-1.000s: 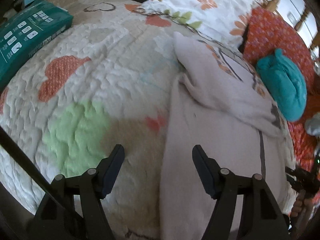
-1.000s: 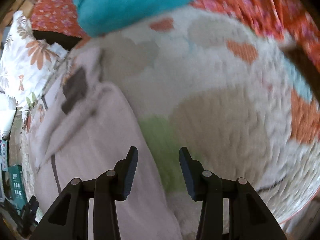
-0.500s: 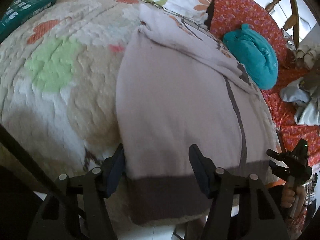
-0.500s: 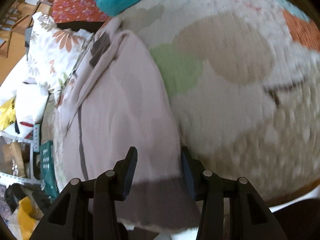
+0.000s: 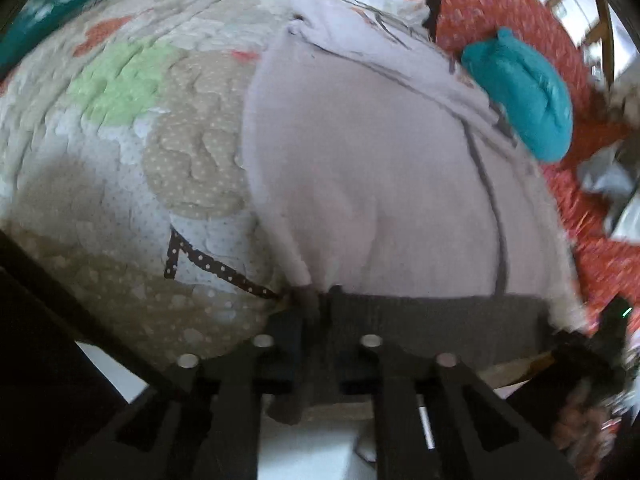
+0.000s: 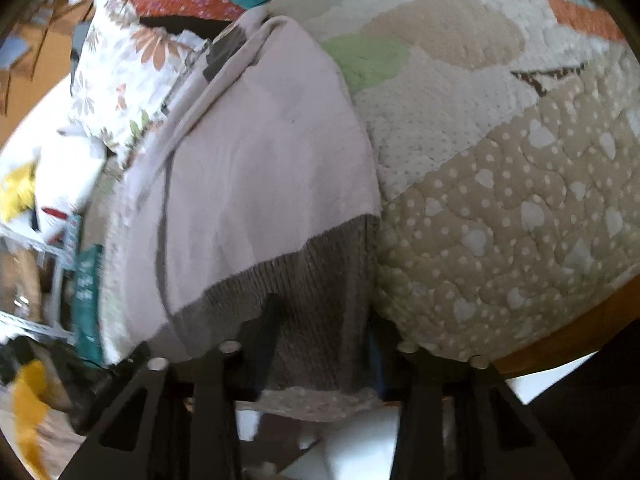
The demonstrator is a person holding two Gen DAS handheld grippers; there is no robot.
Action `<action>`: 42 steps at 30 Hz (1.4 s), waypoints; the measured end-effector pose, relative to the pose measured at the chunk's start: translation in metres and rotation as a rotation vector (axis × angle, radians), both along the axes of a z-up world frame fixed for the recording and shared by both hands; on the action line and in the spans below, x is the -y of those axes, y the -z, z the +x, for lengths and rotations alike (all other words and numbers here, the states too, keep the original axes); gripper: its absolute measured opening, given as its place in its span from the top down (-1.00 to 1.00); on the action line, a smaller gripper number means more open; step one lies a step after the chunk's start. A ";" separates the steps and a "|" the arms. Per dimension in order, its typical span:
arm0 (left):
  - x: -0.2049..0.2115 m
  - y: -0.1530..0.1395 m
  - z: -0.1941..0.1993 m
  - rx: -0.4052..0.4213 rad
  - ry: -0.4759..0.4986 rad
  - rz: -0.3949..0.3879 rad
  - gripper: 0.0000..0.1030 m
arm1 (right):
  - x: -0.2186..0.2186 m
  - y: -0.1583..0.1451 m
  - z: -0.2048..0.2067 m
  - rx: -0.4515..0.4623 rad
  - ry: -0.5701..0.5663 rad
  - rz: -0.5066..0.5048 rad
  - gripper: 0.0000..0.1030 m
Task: Fold small clothes
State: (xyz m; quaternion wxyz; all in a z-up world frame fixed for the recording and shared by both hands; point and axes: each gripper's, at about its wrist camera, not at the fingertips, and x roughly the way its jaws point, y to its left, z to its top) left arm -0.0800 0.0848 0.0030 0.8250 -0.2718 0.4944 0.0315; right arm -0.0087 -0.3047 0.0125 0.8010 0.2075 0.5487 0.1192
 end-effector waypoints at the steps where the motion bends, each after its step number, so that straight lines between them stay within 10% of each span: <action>1: -0.005 -0.005 -0.001 0.008 -0.022 -0.004 0.87 | -0.001 -0.002 0.000 0.002 -0.003 -0.011 0.74; 11: -0.004 -0.091 -0.050 0.163 -0.038 0.023 0.93 | 0.018 -0.062 -0.034 0.074 -0.115 0.192 0.82; 22: -0.030 -0.095 -0.027 0.143 -0.117 0.059 0.93 | -0.014 -0.064 -0.010 0.060 -0.200 0.235 0.82; 32: -0.060 -0.141 0.136 0.219 -0.169 0.159 0.93 | -0.058 -0.094 0.142 0.147 -0.169 0.287 0.82; 42: -0.086 -0.060 0.288 0.027 -0.149 0.193 0.91 | -0.083 -0.040 0.296 0.047 -0.048 0.183 0.79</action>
